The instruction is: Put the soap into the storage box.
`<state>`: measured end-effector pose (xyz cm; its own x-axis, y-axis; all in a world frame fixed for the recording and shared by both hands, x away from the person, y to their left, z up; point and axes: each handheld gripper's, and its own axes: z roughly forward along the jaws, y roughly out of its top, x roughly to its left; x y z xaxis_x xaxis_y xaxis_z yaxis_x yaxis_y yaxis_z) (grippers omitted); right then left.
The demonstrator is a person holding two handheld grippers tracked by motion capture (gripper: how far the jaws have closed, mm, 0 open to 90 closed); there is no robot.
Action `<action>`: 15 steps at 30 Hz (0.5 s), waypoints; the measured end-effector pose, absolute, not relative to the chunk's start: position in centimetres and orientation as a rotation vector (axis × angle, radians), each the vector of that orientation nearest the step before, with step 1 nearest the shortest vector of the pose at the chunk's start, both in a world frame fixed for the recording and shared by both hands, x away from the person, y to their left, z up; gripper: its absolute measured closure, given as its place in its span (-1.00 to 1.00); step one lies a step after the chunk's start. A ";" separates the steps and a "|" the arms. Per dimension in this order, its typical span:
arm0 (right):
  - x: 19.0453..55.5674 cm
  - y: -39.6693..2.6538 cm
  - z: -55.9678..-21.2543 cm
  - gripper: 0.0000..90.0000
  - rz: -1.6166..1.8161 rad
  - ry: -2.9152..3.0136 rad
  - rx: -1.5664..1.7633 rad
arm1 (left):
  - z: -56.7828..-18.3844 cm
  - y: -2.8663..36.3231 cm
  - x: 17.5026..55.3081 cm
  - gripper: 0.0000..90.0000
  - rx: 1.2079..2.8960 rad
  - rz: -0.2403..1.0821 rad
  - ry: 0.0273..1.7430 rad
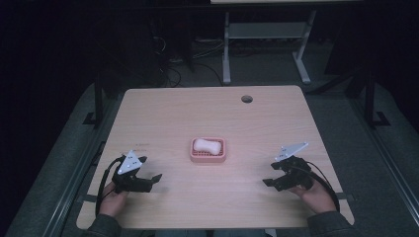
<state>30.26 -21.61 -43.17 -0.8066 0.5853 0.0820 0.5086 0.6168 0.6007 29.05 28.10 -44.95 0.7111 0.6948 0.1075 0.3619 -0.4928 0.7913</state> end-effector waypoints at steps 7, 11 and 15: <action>28.2 -22.7 -44.0 -0.35 0.974 2.671 0.951 | -44.8 27.5 28.9 -0.69 2.123 0.484 0.782; 27.2 -23.0 -44.1 -0.37 1.004 2.641 0.966 | -44.5 27.2 28.5 -0.69 2.098 0.506 0.753; 26.4 -22.8 -44.4 -0.39 0.999 2.631 0.950 | -44.1 26.8 28.1 -0.69 2.095 0.536 0.727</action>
